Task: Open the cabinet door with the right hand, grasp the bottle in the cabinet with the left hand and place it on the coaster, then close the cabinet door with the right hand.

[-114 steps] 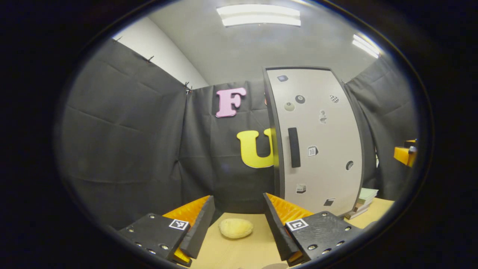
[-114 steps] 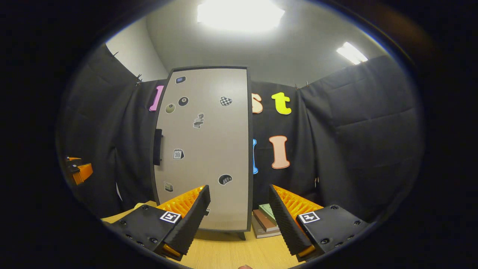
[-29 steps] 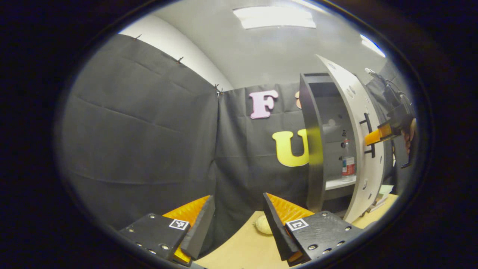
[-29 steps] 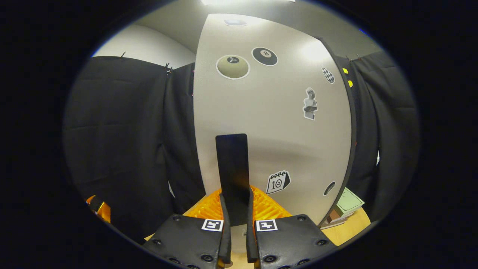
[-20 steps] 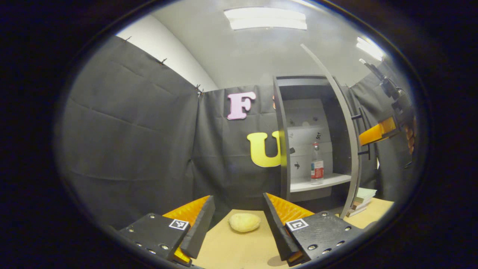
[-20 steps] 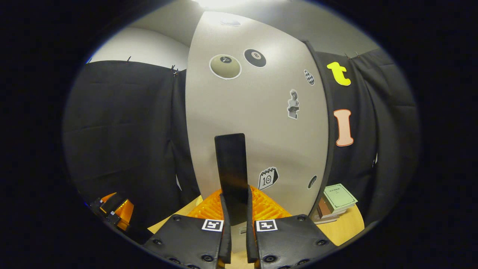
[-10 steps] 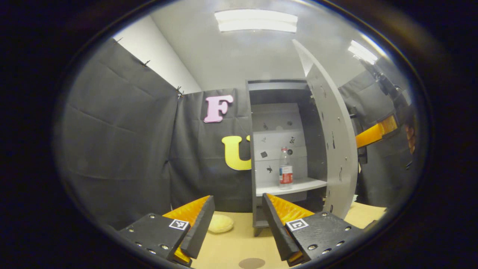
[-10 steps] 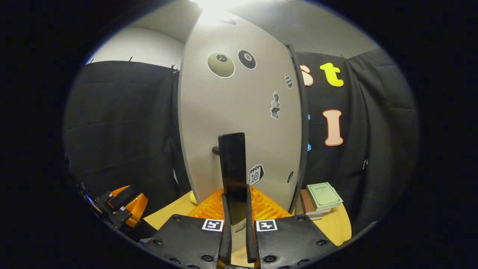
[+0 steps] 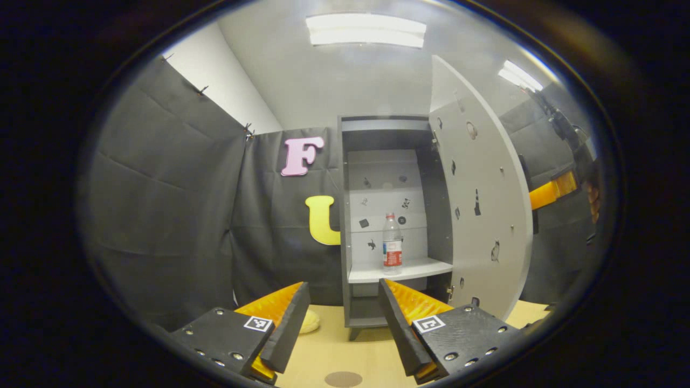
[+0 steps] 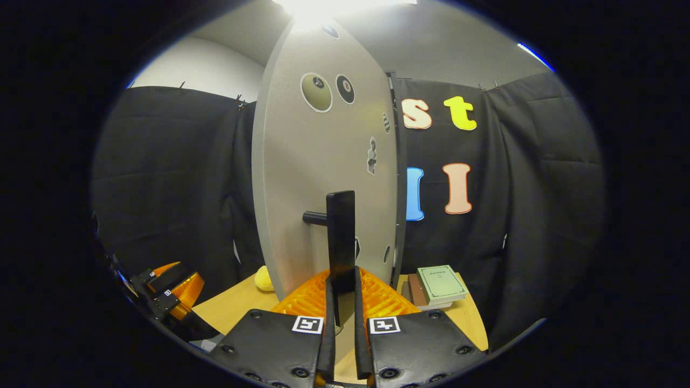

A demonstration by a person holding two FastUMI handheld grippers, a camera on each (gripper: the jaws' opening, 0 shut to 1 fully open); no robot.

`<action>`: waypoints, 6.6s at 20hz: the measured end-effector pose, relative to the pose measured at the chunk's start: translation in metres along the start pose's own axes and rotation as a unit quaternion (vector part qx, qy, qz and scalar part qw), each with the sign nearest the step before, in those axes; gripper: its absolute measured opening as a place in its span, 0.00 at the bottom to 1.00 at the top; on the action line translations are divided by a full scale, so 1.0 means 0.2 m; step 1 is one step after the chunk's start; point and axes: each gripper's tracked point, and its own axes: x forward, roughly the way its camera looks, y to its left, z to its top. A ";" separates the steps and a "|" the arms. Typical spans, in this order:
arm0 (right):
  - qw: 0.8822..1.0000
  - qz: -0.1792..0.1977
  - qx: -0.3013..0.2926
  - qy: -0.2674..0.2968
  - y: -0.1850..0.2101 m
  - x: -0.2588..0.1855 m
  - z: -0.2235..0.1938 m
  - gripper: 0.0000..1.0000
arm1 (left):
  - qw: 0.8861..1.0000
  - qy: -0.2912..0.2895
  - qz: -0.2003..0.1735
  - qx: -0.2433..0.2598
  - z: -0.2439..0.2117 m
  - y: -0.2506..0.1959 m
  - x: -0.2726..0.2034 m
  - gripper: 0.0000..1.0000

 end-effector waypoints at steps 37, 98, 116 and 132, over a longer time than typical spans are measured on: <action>0.956 -0.289 0.046 -0.017 -1.20 -0.29 -0.33 0.98 | 0.990 0.035 -0.133 -0.018 0.14 -0.75 1.56 0.77; 0.976 -0.211 0.052 -0.008 -1.00 -0.16 -0.53 0.98 | 0.997 0.016 -0.049 -0.058 -0.39 0.02 0.71 0.74; 0.974 -0.220 0.051 0.012 -0.97 -0.19 -0.71 0.98 | 0.993 0.072 0.008 -0.098 -1.30 0.15 0.32 0.71; 0.977 -0.207 0.041 0.036 -0.96 -0.14 -0.78 0.98 | 0.992 0.104 0.034 -0.059 -1.66 0.07 0.20 0.72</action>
